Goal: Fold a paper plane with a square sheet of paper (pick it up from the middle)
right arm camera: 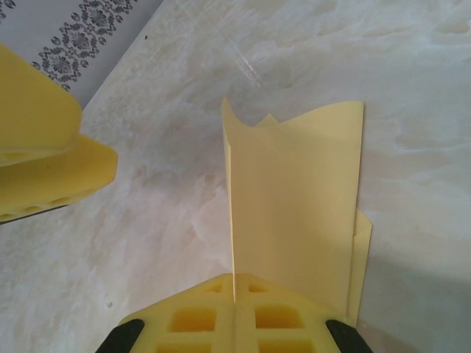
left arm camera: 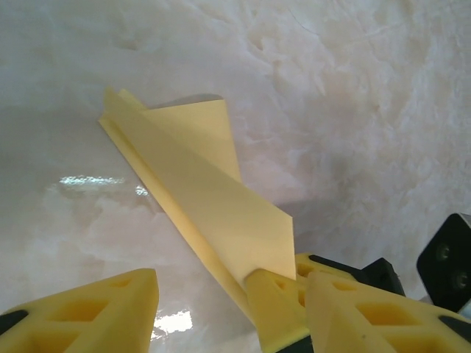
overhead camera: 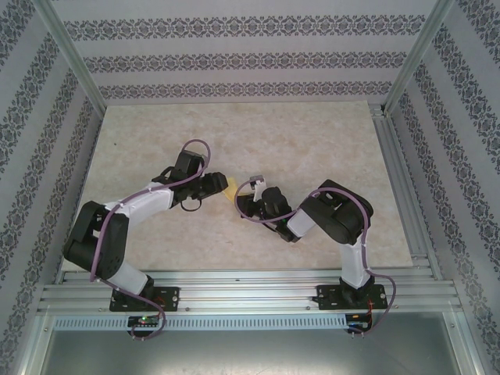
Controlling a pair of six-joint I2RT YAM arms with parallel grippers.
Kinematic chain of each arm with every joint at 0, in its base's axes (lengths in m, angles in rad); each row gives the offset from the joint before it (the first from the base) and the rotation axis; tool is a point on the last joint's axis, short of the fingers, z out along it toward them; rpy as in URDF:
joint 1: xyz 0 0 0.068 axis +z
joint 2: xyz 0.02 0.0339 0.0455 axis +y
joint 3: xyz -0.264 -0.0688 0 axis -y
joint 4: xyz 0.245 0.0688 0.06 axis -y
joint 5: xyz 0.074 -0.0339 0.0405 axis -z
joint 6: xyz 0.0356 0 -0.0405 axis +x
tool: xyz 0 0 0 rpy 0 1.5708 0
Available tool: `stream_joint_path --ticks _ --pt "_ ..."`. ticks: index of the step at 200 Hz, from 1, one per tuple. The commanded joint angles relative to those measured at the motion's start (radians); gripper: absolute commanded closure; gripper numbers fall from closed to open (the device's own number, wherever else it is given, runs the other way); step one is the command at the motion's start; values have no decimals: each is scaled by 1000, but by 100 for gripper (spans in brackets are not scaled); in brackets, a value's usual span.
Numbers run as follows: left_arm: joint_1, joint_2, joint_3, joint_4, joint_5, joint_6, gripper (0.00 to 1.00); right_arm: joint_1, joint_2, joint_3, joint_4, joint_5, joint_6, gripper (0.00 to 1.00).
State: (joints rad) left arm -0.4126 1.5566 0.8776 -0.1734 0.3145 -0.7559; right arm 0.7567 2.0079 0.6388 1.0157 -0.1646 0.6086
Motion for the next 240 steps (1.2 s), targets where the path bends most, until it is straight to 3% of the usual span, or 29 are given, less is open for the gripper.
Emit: stream_joint_path --ticks 1,60,141,240 --pt "5 32 -12 69 62 37 46 -6 9 16 -29 -37 34 98" --pt "4 95 1 87 102 48 59 -8 -9 39 -103 -69 69 86" --pt "1 153 20 110 124 62 66 -28 2 28 -109 -41 153 97" --pt "-1 258 78 126 150 102 72 -29 -12 34 -156 -47 152 92"
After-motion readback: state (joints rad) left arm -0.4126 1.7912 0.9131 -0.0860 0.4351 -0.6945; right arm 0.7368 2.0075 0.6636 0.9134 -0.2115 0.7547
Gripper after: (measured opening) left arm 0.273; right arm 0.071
